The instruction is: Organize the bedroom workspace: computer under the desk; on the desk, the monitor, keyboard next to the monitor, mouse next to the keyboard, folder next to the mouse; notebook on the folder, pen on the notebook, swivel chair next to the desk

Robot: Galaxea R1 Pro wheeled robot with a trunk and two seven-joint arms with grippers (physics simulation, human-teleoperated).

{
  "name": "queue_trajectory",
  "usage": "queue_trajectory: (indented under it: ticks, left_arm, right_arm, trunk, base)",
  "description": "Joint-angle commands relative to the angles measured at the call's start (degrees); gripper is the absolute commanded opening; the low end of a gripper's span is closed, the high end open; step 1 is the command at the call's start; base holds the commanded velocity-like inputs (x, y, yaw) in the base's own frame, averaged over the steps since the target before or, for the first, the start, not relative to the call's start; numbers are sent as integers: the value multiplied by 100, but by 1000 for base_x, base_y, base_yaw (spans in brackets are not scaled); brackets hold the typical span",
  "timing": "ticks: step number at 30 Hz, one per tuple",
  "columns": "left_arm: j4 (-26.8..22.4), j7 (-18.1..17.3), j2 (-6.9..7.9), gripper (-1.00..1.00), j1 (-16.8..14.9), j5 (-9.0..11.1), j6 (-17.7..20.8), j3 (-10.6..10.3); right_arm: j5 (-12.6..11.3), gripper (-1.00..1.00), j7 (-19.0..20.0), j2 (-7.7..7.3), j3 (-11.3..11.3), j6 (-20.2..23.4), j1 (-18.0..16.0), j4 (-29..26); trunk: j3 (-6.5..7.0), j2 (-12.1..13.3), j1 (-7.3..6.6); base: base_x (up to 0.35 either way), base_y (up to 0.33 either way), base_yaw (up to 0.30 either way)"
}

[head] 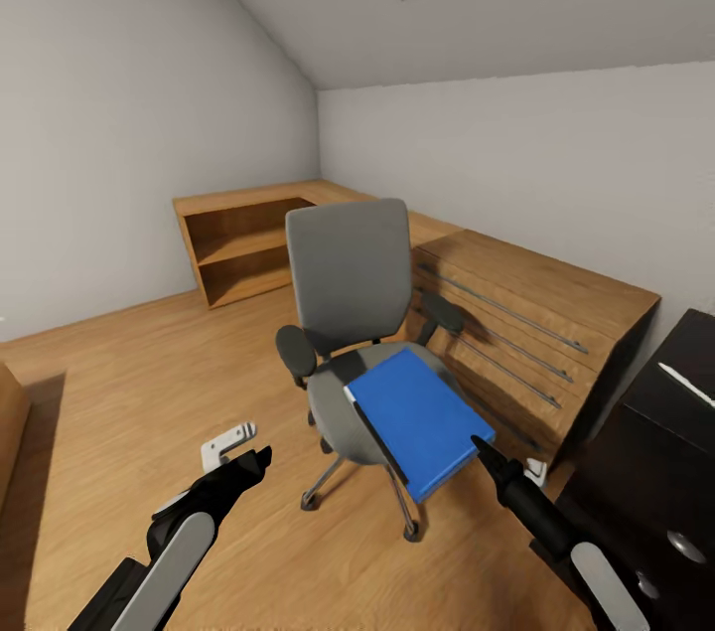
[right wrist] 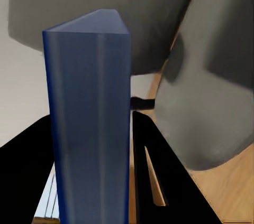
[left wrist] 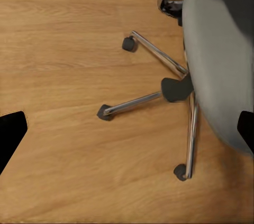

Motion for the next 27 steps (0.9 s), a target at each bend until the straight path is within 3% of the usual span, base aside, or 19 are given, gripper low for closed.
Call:
queue_trajectory:
  ticks: [1,8,14,16,18,20,23,26,27]
  left_arm:
    - [-8,45,5,100,-5,28,9,-10]
    - [-8,45,-3,100,-5,25,9,-11]
    - [-8,45,-4,100,-5,29,9,-11]
    - [-6,45,-6,100,-5,29,9,-14]
    - [-3,45,-10,100,-5,30,10,-17]
    - [2,45,-11,100,-5,30,10,-18]
    - [29,45,-19,100,-4,30,11,-19]
    - [66,45,-32,100,-5,30,10,-25]
    - [78,45,-36,100,-5,30,10,-27]
  right_arm:
    - [-40,-100,-2,-2,5,49,-3,-29]
    - [-21,-100,-477,-27,41,98,28,-794]
    - [-19,-100,-1163,-27,41,126,297,-1945]
    - [6,-100,-1755,-5,46,142,396,-2433]
    - [108,-100,-2743,44,66,147,470,-2953]
    - [167,-100,-3413,100,79,139,515,-3365]
    - [197,-100,-4017,199,80,133,605,-3764]
    - [143,-100,-4288,265,67,154,682,-3951]
    - [72,-100,-4183,278,63,176,706,-3991]
  trunk:
    - [13,39,-26]
    - [139,320,-180]
    - [247,560,-312]
    - [282,640,-355]
    - [318,721,-399]
    - [354,801,-443]
    - [408,921,-509]
    - [462,1041,-575]
    - [480,1082,-597]
  base:
    - [-212,-26,0]
    - [-56,-7,0]
    - [-4,-1,0]
    - [0,0,0]
    - [0,0,0]
    - [0,0,0]
    - [0,0,0]
    - [0,0,0]
    - [0,0,0]
